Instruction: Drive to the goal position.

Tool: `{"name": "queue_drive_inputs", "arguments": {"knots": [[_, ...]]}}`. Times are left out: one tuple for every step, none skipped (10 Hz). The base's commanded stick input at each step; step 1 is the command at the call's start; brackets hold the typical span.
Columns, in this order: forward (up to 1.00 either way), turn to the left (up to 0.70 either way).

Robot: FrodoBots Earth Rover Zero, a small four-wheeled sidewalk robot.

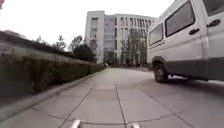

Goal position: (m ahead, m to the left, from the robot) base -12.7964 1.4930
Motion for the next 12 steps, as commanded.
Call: {"name": "queue_drive_inputs", "arguments": {"knots": [[0.70,0.00],[0.70,0.00],[0.70,0.00],[0.70,0.00],[0.70,0.00],[0.70,0.00],[0.70,0.00],[0.70,0.00],[0.70,0.00],[0.70,0.00],[0.70,0.00],[0.70,0.00]]}}
